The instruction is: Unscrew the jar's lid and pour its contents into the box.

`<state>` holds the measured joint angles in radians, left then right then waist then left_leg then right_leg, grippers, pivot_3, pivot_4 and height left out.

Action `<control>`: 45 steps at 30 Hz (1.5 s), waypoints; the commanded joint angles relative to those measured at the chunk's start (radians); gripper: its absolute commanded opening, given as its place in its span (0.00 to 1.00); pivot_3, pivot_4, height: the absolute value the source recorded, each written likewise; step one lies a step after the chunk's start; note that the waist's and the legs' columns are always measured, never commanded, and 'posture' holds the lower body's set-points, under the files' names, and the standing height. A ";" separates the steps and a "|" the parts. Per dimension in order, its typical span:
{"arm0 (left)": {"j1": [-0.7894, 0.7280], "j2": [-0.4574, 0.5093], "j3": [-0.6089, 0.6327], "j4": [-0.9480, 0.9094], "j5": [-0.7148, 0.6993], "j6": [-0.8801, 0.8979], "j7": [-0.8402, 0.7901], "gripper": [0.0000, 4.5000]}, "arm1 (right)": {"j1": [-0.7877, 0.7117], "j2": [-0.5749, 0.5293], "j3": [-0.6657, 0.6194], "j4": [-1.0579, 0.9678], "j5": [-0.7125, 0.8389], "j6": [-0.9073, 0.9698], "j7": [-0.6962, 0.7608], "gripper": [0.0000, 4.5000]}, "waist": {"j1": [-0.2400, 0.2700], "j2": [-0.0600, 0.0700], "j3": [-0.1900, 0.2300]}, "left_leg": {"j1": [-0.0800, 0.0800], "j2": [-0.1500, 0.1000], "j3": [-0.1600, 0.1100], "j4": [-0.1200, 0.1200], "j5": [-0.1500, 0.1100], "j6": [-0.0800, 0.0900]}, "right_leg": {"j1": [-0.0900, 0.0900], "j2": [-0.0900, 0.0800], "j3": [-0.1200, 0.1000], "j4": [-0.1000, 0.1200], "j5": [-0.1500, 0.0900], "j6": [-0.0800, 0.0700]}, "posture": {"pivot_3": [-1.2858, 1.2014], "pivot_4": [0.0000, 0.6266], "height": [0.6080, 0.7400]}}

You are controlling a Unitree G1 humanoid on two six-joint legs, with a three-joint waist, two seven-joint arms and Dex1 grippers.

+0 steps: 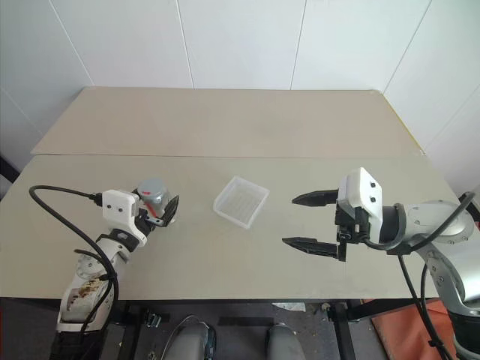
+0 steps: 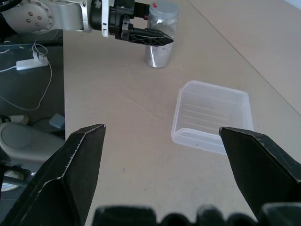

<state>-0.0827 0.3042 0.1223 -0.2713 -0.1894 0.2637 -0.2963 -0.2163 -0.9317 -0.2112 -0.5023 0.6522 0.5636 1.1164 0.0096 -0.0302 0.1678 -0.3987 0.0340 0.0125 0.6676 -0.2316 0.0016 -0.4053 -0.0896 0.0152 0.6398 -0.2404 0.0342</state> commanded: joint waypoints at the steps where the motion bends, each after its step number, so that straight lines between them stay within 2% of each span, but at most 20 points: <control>1: -0.020 -0.007 -0.005 -0.006 -0.003 -0.030 -0.005 0.96 | 0.006 -0.014 -0.049 -0.033 0.030 -0.012 -0.002 1.00 | 0.001 0.000 0.000 | 0.000 0.000 0.000 0.000 0.000 0.000 | 0.000 0.000 0.000 0.000 0.000 0.000 | 0.52 0.24 1.00; 4: -0.023 -0.015 -0.016 0.001 -0.002 -0.036 -0.007 0.79 | 0.010 -0.015 -0.054 -0.037 0.032 -0.009 -0.004 1.00 | 0.001 0.000 0.000 | 0.000 0.000 0.000 0.000 0.000 0.000 | 0.000 0.000 0.000 0.000 0.000 0.000 | 0.52 0.24 1.00; 9: -0.062 -0.023 -0.015 0.054 0.012 -0.063 0.000 0.43 | 0.015 -0.010 -0.054 -0.044 0.037 -0.008 -0.007 1.00 | 0.001 0.000 0.000 | 0.000 0.000 0.000 0.000 0.000 0.000 | 0.000 0.000 0.000 0.000 0.000 0.000 | 0.52 0.24 1.00; 13: -0.115 0.012 -0.008 0.097 0.014 -0.089 -0.035 0.43 | 0.004 -0.002 -0.036 -0.048 0.039 -0.009 -0.020 1.00 | 0.001 0.000 0.000 | 0.000 0.000 0.000 0.000 0.000 0.000 | 0.000 0.000 0.000 0.000 0.000 0.000 | 0.52 0.24 1.00; 16: -0.200 0.101 0.039 0.116 -0.052 -0.050 -0.131 0.43 | -0.041 0.025 -0.007 -0.037 0.035 -0.020 -0.046 1.00 | -0.003 -0.001 0.000 | 0.000 0.000 0.000 0.000 0.000 0.000 | 0.000 0.000 0.000 0.001 0.000 0.000 | 0.52 0.24 1.00; 20: -0.305 0.273 0.103 0.133 -0.234 0.084 -0.357 0.43 | -0.130 0.088 0.042 -0.026 0.038 -0.001 -0.107 1.00 | -0.016 -0.001 0.000 | 0.000 0.000 -0.001 0.000 0.000 0.000 | -0.001 0.001 0.000 0.001 0.000 0.000 | 0.52 0.24 1.00; 23: -0.413 0.392 0.109 0.204 -0.371 0.169 -0.598 0.43 | -0.245 0.184 0.111 -0.004 0.034 0.034 -0.201 1.00 | -0.022 -0.001 0.001 | -0.001 0.000 -0.001 0.000 0.000 0.000 | -0.001 0.000 -0.001 -0.001 0.000 0.001 | 0.52 0.24 1.00; 26: -0.504 0.445 0.086 0.287 -0.434 0.253 -0.725 0.43 | -0.338 0.259 0.176 0.014 0.009 0.066 -0.272 1.00 | -0.024 0.000 0.001 | -0.001 0.000 -0.001 0.000 0.000 0.000 | -0.002 0.000 -0.001 0.001 0.000 0.001 | 0.52 0.24 1.00; 28: -0.591 0.448 0.051 0.364 -0.441 0.336 -0.744 0.43 | -0.419 0.316 0.225 0.030 0.002 0.103 -0.326 1.00 | -0.023 0.000 0.001 | -0.002 0.000 -0.001 0.000 0.000 0.000 | -0.002 0.001 -0.001 0.001 0.000 0.001 | 0.52 0.24 1.00; 34: -0.665 0.376 -0.039 0.418 -0.403 0.302 -0.832 0.43 | -0.603 0.452 0.300 0.116 -0.012 0.214 -0.446 1.00 | -0.022 0.000 0.001 | -0.005 0.000 -0.002 0.000 0.000 0.000 | -0.005 0.000 -0.002 0.001 0.000 0.001 | 0.52 0.24 1.00; 38: -0.674 0.310 -0.075 0.432 -0.391 0.225 -0.900 0.43 | -0.711 0.529 0.301 0.186 0.000 0.286 -0.509 1.00 | -0.023 0.000 0.001 | -0.017 0.000 -0.001 0.003 0.001 -0.001 | -0.019 0.000 -0.001 0.008 0.000 0.000 | 0.52 0.24 1.00; 45: -0.733 0.256 -0.115 0.538 -0.350 0.076 -1.049 0.43 | -0.784 0.582 0.340 0.273 -0.044 0.349 -0.544 1.00 | -0.024 0.000 0.001 | -0.017 0.000 -0.001 0.002 0.001 0.000 | -0.018 0.001 -0.001 0.007 0.000 0.000 | 0.52 0.24 1.00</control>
<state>-0.7832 0.5623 0.0032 0.2577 -0.5431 0.3802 -1.3089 -0.9781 -0.3507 0.1249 -0.2212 0.6187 0.9090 0.5675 -0.0148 -0.0304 0.1686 -0.4159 0.0340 0.0112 0.6699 -0.2308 0.0011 -0.4235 -0.0890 0.0141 0.6468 -0.2401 0.0342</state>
